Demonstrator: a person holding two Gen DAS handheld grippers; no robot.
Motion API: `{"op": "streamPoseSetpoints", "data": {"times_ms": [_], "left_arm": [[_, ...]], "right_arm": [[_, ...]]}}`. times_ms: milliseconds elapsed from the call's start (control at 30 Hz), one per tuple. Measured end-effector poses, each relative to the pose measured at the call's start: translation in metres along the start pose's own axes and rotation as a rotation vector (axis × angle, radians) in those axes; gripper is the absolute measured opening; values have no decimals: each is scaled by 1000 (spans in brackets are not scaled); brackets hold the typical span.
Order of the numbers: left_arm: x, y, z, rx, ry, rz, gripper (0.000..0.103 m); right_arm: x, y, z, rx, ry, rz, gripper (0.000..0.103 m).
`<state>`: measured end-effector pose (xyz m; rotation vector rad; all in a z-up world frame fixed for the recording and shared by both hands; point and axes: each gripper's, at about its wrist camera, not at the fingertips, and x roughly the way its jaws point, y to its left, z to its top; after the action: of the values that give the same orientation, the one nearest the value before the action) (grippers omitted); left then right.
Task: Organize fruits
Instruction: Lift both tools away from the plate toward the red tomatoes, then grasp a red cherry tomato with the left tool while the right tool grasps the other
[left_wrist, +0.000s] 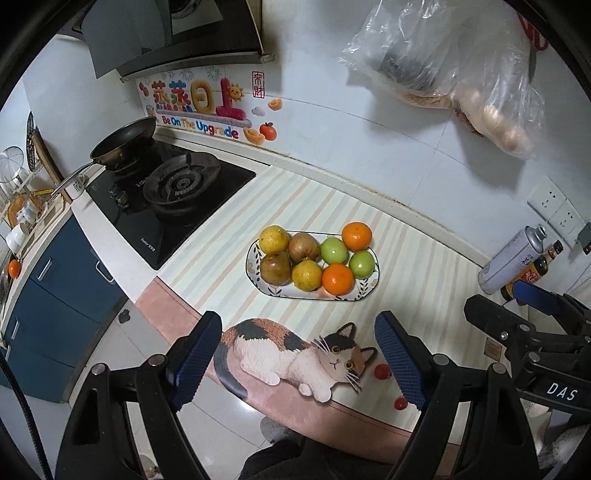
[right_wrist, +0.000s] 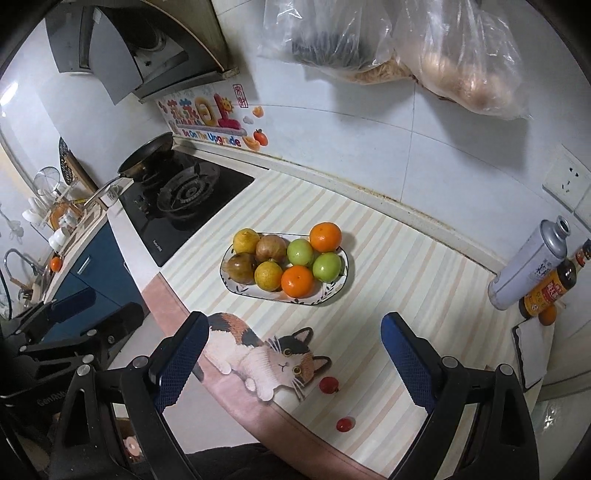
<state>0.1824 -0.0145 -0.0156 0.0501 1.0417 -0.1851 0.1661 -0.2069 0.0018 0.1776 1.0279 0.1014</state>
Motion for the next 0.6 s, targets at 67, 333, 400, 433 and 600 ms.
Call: {"op": "streamPoseSetpoints", "data": {"times_ms": [67, 333, 400, 433, 600], "left_arm": [[-1, 0, -3, 0, 2, -3, 85], [27, -7, -17, 44, 56, 28, 103], [41, -13, -24, 77, 75, 47, 103], [48, -16, -28, 90, 86, 54, 103], [102, -39, -52, 179, 190, 64, 103]], "right_arm": [[-2, -1, -4, 12, 2, 9, 96], [26, -40, -35, 152, 56, -13, 97], [44, -55, -49, 197, 93, -31, 97], [58, -66, -62, 232, 124, -37, 97], [118, -97, -116, 333, 267, -68, 97]]}}
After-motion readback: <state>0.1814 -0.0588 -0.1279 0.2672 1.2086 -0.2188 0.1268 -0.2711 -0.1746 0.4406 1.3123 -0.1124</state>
